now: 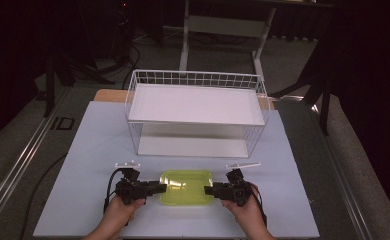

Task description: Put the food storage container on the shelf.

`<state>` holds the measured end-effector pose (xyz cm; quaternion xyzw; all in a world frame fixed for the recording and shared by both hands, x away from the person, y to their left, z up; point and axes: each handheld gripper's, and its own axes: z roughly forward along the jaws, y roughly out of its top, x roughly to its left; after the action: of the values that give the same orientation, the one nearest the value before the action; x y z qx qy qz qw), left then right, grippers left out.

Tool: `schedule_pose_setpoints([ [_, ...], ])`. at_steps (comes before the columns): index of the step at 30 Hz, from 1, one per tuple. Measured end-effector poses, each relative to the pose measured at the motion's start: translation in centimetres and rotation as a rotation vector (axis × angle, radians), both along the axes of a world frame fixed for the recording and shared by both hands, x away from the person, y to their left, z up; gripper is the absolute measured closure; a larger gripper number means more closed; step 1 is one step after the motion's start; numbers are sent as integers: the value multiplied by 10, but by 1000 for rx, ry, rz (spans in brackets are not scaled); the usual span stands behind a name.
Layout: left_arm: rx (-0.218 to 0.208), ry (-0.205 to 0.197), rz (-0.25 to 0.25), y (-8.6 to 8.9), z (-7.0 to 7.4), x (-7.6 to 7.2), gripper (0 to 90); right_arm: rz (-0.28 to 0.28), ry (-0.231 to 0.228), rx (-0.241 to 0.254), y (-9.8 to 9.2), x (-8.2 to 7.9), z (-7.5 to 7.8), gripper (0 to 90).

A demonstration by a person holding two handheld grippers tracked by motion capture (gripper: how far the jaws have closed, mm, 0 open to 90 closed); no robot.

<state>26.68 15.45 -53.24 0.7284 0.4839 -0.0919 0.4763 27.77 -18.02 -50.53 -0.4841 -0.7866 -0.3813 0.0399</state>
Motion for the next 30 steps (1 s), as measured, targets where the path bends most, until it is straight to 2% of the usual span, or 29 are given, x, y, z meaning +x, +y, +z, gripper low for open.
schedule_pose_setpoints([
  [2, 6, -5, 4, -1, 1, -1, 642, 2, 2, -9, 0, -1, 0, 649],
  [6, 5, 3, 4, -2, 2, -3, 660, -4, 15, 2, -1, -1, 0, 664],
  [10, 26, 2, 2, -4, 6, -7, 681, -2, 14, -4, 0, -3, 1, 684],
  [14, 31, 6, -1, -5, 8, -10, 707, -4, 28, 20, -2, -6, 1, 706],
  [16, 47, -14, -12, -6, 10, -13, 712, -1, 20, 25, -3, -9, 1, 718],
  [18, 38, -13, -11, -6, 10, -15, 719, -1, 26, 38, -4, -11, 1, 729],
  [23, 51, -17, -5, -8, 12, -19, 742, 5, 29, 50, -5, -15, 1, 741],
  [26, 59, -18, -1, -10, 15, -22, 760, 11, 51, 68, -6, -18, 0, 757],
  [27, 59, -17, 0, -10, 15, -23, 767, 12, 59, 69, -7, -19, 0, 759],
  [30, 65, -10, 5, -10, 17, -26, 781, 15, 41, 49, -6, -24, 2, 762],
])
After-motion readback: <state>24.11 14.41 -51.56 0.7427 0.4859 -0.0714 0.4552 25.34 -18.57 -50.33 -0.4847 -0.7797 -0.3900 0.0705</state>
